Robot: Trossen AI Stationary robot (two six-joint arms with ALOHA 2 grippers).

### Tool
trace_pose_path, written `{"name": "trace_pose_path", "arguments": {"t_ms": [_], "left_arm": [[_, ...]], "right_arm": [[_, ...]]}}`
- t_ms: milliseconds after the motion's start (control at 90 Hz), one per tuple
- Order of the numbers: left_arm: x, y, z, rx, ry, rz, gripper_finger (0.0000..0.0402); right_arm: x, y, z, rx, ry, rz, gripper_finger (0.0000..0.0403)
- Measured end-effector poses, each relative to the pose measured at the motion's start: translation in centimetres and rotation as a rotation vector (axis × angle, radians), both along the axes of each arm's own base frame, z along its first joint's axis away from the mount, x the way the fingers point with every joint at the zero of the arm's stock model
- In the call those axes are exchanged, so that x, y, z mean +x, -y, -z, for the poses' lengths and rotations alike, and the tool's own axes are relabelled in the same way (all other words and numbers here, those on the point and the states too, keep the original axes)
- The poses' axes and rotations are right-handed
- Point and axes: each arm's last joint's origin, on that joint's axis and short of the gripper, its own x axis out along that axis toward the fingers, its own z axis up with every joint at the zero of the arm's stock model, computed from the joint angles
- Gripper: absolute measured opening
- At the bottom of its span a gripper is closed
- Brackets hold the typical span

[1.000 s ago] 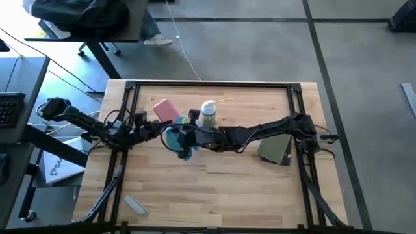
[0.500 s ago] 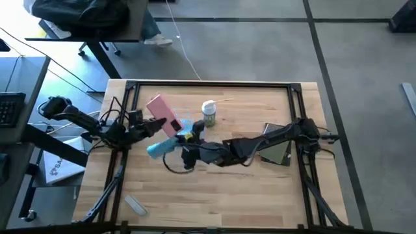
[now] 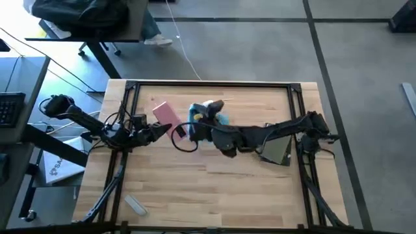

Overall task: Apply microfiber cloth
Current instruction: Wipe the front and back of the pink cellphone with a blue microfiber cloth

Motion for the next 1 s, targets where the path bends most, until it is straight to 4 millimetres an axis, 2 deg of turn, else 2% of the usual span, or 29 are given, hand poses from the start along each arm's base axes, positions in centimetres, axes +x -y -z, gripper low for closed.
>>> {"name": "trace_pose_path", "arguments": {"t_ms": [156,400,656,1000], "left_arm": [[0.4,0.2,0.4,-0.034,-0.002,0.012,0.0015],[0.3,0.1,0.2,-0.031,0.014,0.008,0.0015],[0.1,0.0,-0.1,0.006,0.033,-0.010,0.0015],[0.7,0.6,0.7,0.018,-0.022,-0.015,0.0015]], "right_arm": [[1.5,-0.1,1.7,0.184,0.070,-0.248,0.0000],[1.8,-2.2,3.3,0.366,0.059,-0.426,0.0000],[1.4,-3.8,3.4,0.393,0.040,-0.484,0.0000],[1.9,-1.5,2.5,0.359,0.145,-0.367,0.0000]]}}
